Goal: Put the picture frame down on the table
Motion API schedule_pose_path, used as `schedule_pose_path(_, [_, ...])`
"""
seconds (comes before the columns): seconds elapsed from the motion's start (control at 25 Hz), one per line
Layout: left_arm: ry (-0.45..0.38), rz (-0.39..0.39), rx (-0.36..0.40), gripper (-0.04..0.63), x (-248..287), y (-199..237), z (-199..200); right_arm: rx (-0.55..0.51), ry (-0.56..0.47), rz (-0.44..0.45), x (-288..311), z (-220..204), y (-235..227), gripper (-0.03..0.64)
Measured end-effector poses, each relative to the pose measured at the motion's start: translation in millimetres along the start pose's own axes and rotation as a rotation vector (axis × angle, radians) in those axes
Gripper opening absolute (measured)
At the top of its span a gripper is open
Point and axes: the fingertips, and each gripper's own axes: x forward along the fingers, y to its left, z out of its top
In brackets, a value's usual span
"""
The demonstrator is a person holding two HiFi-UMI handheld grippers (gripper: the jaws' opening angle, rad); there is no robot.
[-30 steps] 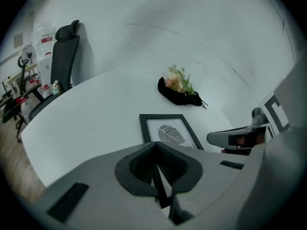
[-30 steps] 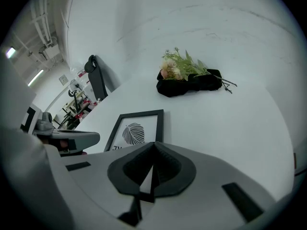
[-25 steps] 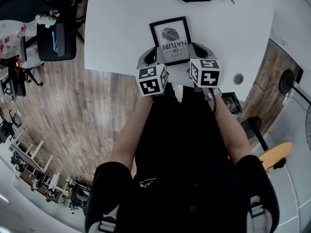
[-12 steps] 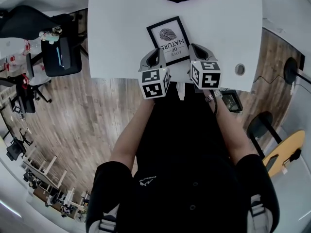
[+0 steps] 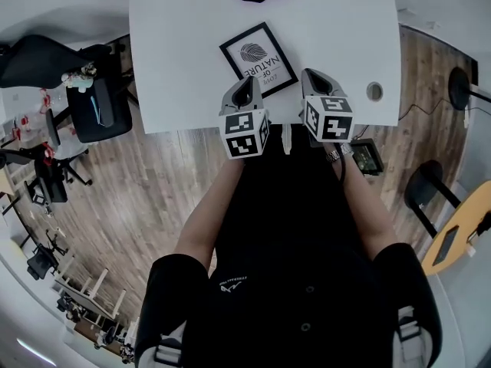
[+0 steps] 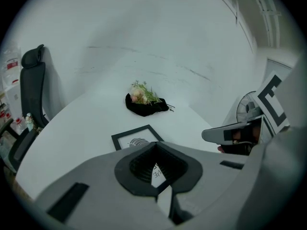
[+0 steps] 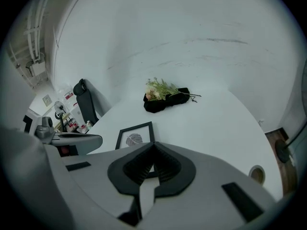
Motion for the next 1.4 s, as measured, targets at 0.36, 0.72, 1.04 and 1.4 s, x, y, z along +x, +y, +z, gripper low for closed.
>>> schedule_pose_path(0.36, [-0.05, -0.051, 0.088, 0.006, -15.8, -27.5, 10.8, 0.046, -0.056, -0.052, -33.0, -5.1, -15.6, -0.002])
schedule_pose_path(0.72, [-0.175, -0.081, 0.11, 0.006, -47.1, -37.6, 53.6, 0.013, -0.188, -0.078, -74.0, 29.0, -6.4, -0.002])
schedule_pose_path(1.04, [-0.293, -0.093, 0.121, 0.006, -89.8, -44.4, 93.5, -0.013, -0.284, -0.092, -114.3, 57.6, 6.8, -0.002])
schedule_pose_path(1.4, [-0.437, -0.11, 0.152, 0.006, -138.1, -57.8, 149.1, -0.044, -0.441, -0.075, -167.4, 109.4, 27.7, -0.002])
